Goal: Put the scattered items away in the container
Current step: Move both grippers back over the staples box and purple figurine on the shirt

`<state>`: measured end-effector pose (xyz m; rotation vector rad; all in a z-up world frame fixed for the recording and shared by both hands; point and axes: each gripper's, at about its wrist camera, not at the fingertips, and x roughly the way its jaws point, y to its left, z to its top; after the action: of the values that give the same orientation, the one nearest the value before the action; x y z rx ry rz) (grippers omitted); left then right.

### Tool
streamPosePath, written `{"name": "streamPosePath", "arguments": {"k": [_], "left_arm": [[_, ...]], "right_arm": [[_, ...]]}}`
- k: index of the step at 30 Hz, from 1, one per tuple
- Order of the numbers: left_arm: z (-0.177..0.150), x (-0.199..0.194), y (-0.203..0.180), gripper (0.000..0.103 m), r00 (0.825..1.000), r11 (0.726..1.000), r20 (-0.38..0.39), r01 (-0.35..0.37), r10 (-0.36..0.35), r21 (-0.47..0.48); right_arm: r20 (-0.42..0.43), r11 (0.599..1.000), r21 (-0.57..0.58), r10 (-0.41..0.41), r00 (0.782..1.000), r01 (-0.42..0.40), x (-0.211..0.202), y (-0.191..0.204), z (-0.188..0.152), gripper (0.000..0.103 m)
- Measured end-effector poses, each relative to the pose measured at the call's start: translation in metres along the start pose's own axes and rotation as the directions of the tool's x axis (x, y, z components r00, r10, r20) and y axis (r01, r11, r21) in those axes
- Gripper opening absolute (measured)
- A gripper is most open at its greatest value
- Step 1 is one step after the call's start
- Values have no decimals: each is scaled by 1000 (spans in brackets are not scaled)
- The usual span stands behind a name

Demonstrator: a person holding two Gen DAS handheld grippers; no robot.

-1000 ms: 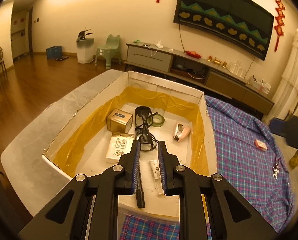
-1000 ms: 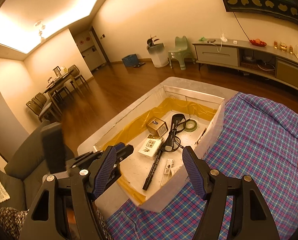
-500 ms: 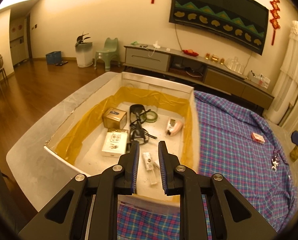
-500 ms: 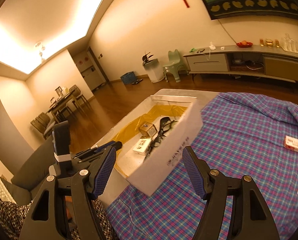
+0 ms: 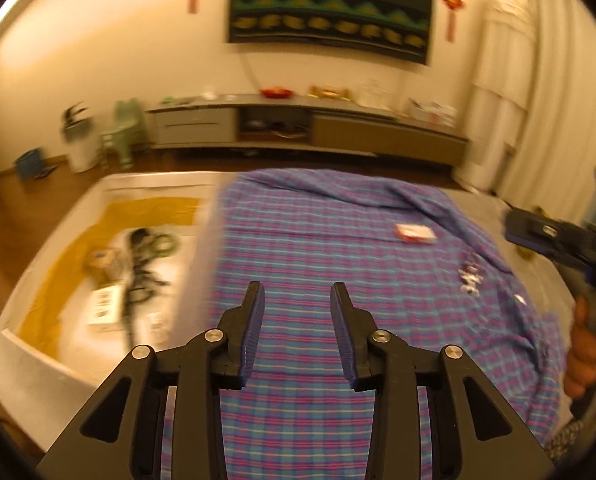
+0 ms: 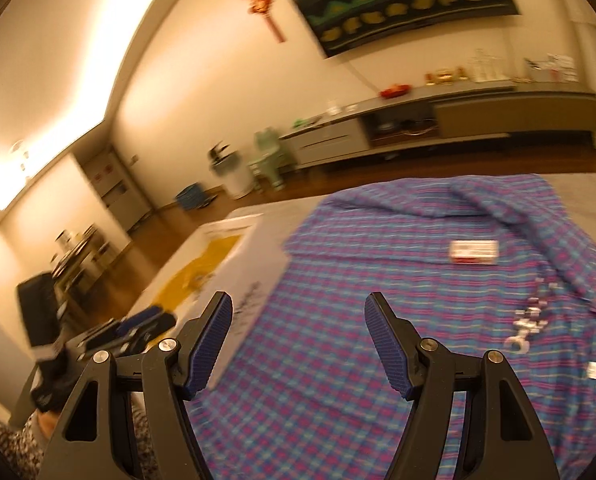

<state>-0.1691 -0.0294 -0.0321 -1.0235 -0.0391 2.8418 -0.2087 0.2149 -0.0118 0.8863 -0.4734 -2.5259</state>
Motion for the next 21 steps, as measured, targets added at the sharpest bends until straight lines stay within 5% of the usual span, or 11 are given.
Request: {"name": "streamPosePath", "arguments": {"k": [5, 11, 21], "left_arm": [[13, 18, -53, 42, 997, 989, -4, 82, -82, 124], [34, 63, -104, 45, 981, 952, -55, 193, -185, 240], [53, 208, -168, 46, 948, 881, -216, 300, -233, 367]], "right_arm": [[-46, 985, 78, -151, 988, 154, 0, -65, 4, 70], [-147, 933, 97, -332, 932, 347, 9, -132, 2, 70], [-280, 894, 88, -402, 872, 440, 52, -186, -10, 70]]}}
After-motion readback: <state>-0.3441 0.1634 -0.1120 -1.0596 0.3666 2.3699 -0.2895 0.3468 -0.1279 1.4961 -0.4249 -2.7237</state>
